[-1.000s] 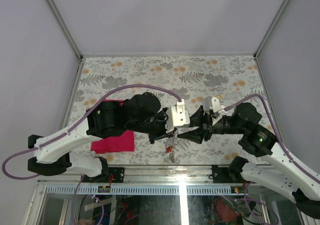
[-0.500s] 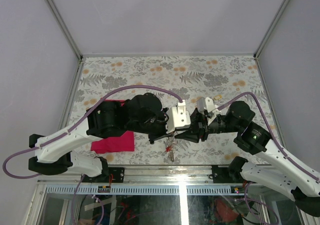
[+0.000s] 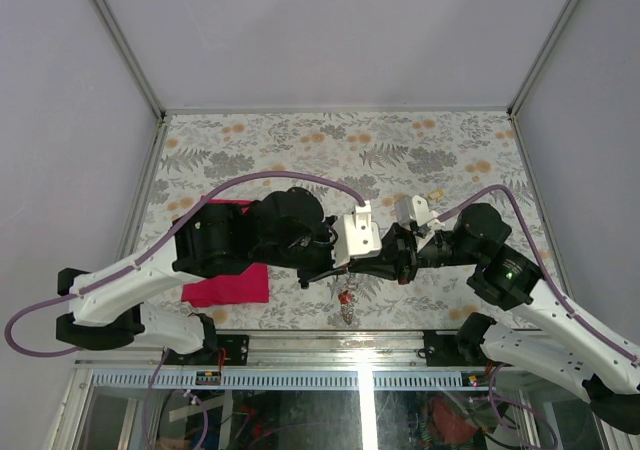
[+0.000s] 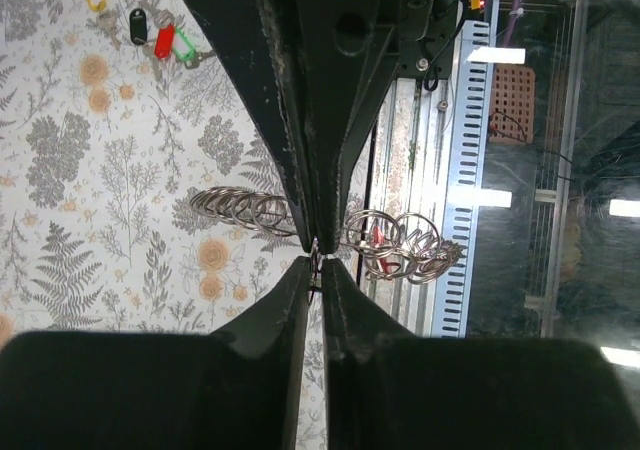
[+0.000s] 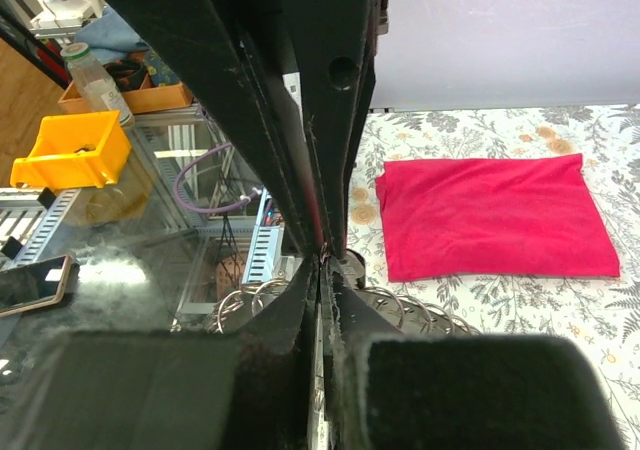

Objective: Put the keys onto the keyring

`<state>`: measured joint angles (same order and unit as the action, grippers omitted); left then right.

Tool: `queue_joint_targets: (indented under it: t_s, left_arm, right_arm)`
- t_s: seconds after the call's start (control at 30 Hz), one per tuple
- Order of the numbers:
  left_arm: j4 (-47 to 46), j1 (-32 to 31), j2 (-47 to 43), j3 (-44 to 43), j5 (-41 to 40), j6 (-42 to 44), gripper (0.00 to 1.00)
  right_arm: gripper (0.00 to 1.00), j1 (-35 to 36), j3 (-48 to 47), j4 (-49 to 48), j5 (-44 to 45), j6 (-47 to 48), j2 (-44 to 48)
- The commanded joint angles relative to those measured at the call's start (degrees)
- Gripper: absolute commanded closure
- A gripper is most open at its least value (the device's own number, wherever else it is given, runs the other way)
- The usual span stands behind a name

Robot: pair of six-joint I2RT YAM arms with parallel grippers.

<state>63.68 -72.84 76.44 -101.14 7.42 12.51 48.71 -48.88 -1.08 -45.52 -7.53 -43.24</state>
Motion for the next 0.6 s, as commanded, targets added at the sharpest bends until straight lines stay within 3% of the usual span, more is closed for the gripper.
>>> queue_joint_targets:
  t_s: [0.0,0.2,0.57]
  left_arm:
    - [-7.44,-0.5,-4.16,3.31,0.71,-0.11,0.85]
    - [-18.73,-0.5,-10.93,12.13,3.29,-2.63,0.71]
    - [-32.54,-0.49,-18.74,23.13,2.99,-5.39,0.69]
  right_arm:
    - [1.0,0.05,-0.52,-3.8,0.97,-0.43,2.11]
    - [1.0,0.06,-1.94,-3.28,0.69,-0.5,3.31]
    - [1.0,0.01,-2.88,-4.25,-0.96,-1.68,3.41]
